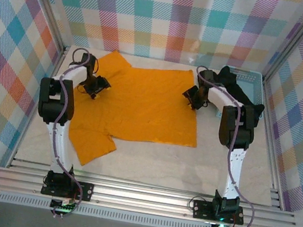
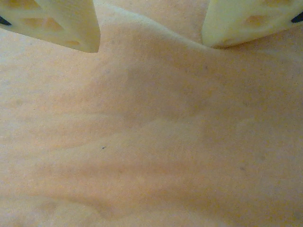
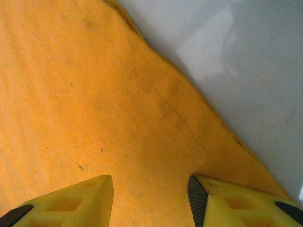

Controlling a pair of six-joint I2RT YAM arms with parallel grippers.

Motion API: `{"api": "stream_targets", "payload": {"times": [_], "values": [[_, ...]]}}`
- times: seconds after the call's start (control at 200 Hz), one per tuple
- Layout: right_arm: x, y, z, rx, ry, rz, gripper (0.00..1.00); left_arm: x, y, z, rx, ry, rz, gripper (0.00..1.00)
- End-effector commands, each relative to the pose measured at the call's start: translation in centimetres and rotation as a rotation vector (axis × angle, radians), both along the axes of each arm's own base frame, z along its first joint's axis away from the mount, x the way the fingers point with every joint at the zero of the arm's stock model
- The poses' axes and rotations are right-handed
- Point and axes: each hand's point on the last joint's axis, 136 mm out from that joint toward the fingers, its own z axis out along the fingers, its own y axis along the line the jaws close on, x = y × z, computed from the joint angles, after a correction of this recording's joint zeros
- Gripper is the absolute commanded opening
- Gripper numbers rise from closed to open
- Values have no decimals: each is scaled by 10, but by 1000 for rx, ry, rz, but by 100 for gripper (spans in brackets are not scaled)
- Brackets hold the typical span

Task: Fold and stack the t-shirts

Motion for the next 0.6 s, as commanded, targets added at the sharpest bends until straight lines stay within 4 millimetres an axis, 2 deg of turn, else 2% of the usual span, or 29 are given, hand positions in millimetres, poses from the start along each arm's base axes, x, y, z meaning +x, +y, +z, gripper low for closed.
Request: {"api": "stream_targets", "payload": {"times": [0.0,0.07,0.14,0.185,0.235,0.3,0.405,0.495,0.595], "values": [[-14,-13,-39,-47,118,28,49,9,-3,-17,20,12,-14,61],[-6,-5,-20,-46,65,72,50,15,3,5,70,-30,-23,63],[-5,-1,9,-73,-13,102,52,12,9,40,141,-90,-25,65],[-9,1,28,-90,-59,113,53,2,9,62,168,-119,-19,65],[-19,1,48,-109,-100,117,53,-18,12,77,210,-103,3,65],[-38,-4,66,-132,-124,114,54,-65,19,82,266,-3,45,64],[-83,-7,82,-126,-141,111,53,-152,9,74,233,85,117,61],[-127,-8,81,-127,-116,136,51,-226,-7,55,194,141,148,55],[-171,-8,76,-134,-86,174,51,-290,-10,39,227,204,152,52]]}}
